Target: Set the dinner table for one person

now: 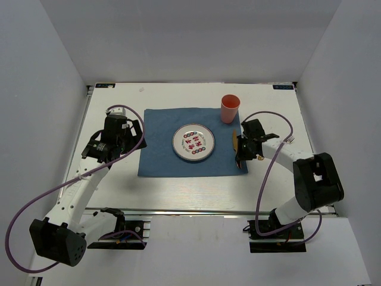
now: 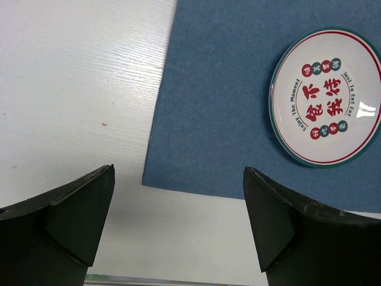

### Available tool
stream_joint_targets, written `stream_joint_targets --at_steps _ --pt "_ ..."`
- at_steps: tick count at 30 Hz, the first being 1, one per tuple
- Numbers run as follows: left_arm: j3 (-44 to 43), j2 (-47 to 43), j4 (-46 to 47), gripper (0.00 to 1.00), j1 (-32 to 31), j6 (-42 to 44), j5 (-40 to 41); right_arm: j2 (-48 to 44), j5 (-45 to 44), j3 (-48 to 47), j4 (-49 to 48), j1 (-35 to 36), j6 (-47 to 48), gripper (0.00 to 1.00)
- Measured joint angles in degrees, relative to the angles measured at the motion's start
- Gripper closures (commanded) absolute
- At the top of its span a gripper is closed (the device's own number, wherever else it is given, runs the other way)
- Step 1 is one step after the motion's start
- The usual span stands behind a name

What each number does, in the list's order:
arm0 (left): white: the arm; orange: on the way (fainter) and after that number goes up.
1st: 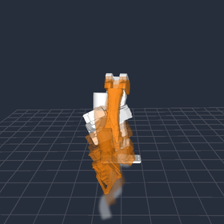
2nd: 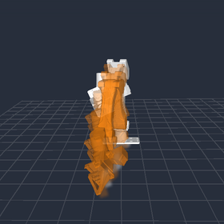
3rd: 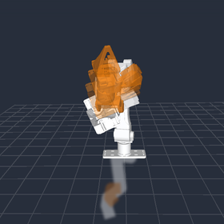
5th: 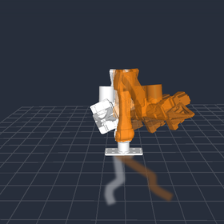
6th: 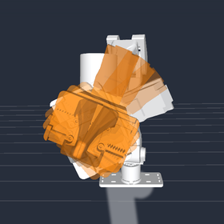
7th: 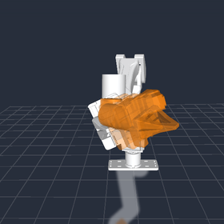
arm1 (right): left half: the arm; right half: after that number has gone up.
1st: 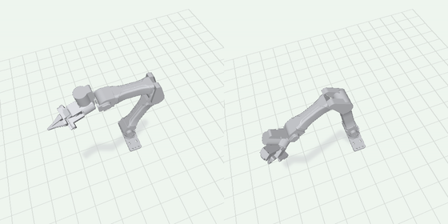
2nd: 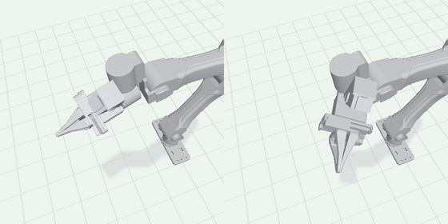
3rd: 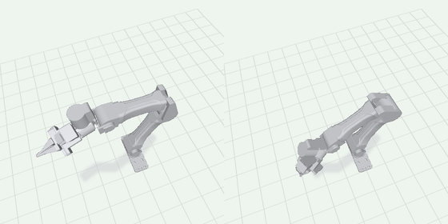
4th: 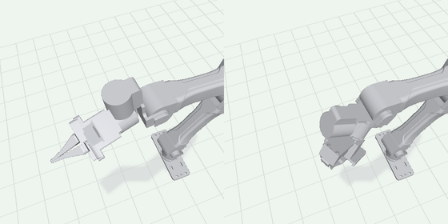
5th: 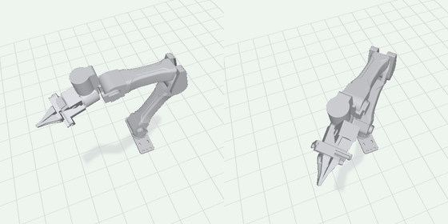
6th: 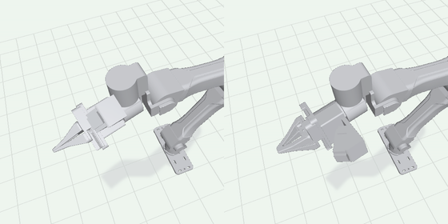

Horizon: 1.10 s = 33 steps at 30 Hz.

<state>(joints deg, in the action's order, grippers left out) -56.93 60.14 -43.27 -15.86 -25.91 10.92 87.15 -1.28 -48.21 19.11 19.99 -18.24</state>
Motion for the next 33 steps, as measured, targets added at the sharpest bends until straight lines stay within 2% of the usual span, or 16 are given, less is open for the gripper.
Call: stream_joint_targets --at_steps 16,17,21,22,26,27,28,29,30,33 --pt "0.1 0.0 0.0 0.02 0.0 0.0 -0.4 4.1 -0.4 -0.7 -3.0 0.4 -1.1 1.00" --pt "0.1 0.0 0.0 0.02 0.0 0.0 -0.5 4.1 -0.5 -0.7 -3.0 0.5 -1.1 0.94" --pt "0.1 0.0 0.0 0.02 0.0 0.0 -0.7 4.1 -1.2 -0.8 -3.0 0.9 -1.1 0.85" --pt "0.1 0.0 0.0 0.02 0.0 0.0 -0.8 4.1 -1.4 -0.8 -3.0 1.0 -1.1 0.78" --pt "0.1 0.0 0.0 0.02 0.0 0.0 -0.9 4.1 -1.9 -0.9 -2.8 1.4 -1.5 0.63" --pt "0.1 0.0 0.0 0.02 0.0 0.0 -0.9 4.1 -2.0 -0.9 -2.8 1.5 -1.8 0.41" --pt "0.1 0.0 0.0 0.02 0.0 0.0 -0.9 4.0 -1.9 -0.9 -2.8 1.6 -2.4 0.33" --pt "0.1 0.0 0.0 0.02 0.0 0.0 -0.9 3.7 -2.0 -1.2 -2.9 1.7 -2.6 0.17" --pt "0.1 0.0 0.0 0.02 0.0 0.0 -0.9 3.2 -2.4 -1.3 -2.9 1.9 -2.7 0.11" --pt "0.1 0.0 0.0 0.02 0.0 0.0 -1.0 1.4 -3.3 -1.5 -2.6 1.9 -3.7 0.11"
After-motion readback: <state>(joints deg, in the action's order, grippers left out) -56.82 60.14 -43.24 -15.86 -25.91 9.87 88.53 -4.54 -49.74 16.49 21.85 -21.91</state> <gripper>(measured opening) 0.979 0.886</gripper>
